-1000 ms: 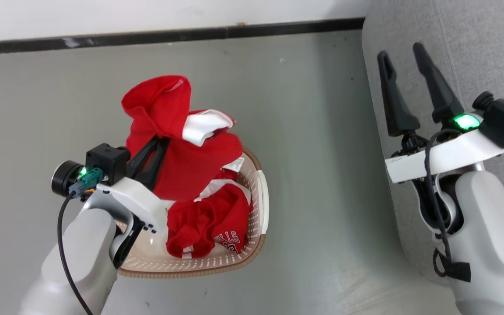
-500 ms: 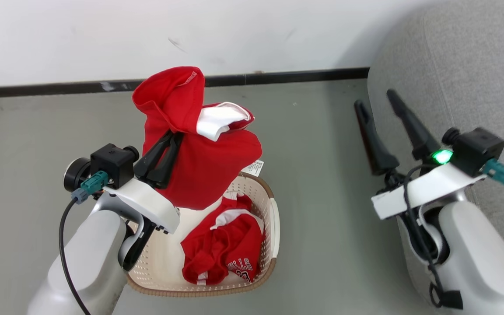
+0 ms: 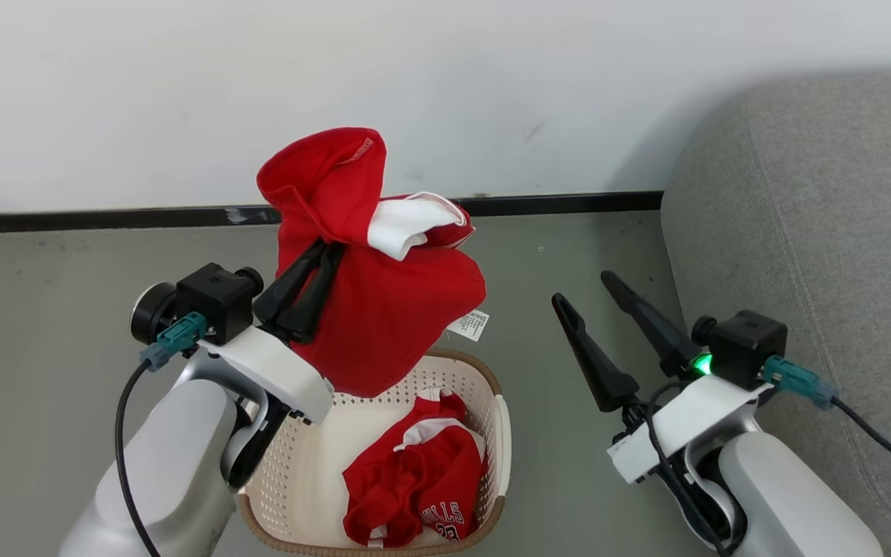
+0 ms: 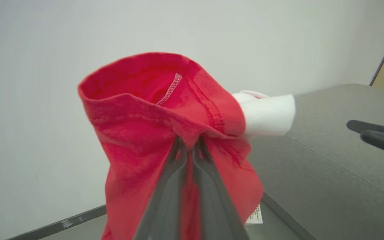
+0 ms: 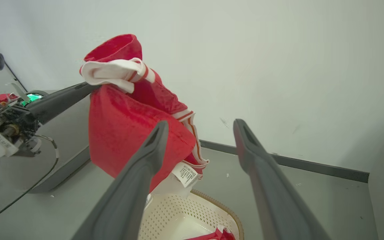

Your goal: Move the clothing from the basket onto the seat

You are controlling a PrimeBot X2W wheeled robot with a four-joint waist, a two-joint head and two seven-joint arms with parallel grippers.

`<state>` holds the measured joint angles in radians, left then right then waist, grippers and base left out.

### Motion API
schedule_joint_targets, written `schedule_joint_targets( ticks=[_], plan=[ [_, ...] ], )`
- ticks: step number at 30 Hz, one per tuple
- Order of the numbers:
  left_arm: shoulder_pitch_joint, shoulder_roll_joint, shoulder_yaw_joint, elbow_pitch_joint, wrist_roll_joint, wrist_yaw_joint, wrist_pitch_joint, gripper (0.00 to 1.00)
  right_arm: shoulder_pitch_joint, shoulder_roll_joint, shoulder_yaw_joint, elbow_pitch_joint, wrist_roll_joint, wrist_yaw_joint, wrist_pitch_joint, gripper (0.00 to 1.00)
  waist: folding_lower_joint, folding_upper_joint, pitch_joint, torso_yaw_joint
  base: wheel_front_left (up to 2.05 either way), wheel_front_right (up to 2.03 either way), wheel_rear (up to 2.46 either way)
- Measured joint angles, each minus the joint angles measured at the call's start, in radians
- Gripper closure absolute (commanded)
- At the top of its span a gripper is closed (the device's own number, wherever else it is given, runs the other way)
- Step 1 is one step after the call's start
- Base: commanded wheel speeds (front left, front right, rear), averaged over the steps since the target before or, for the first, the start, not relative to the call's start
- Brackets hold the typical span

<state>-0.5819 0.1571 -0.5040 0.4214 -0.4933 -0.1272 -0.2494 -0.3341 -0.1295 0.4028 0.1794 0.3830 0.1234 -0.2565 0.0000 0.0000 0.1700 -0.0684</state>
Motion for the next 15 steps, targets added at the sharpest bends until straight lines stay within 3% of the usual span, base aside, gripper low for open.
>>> schedule_joint_targets(
  ticks=[15],
  plan=[
    [-0.003,-0.027,-0.022,-0.051,-0.018,0.0,0.012,1.0,0.047,-0.026,0.104,0.047,0.07,0.0,0.0,0.0,0.0,0.0,-0.099,0.051,0.0,0.0,0.0]
  ],
)
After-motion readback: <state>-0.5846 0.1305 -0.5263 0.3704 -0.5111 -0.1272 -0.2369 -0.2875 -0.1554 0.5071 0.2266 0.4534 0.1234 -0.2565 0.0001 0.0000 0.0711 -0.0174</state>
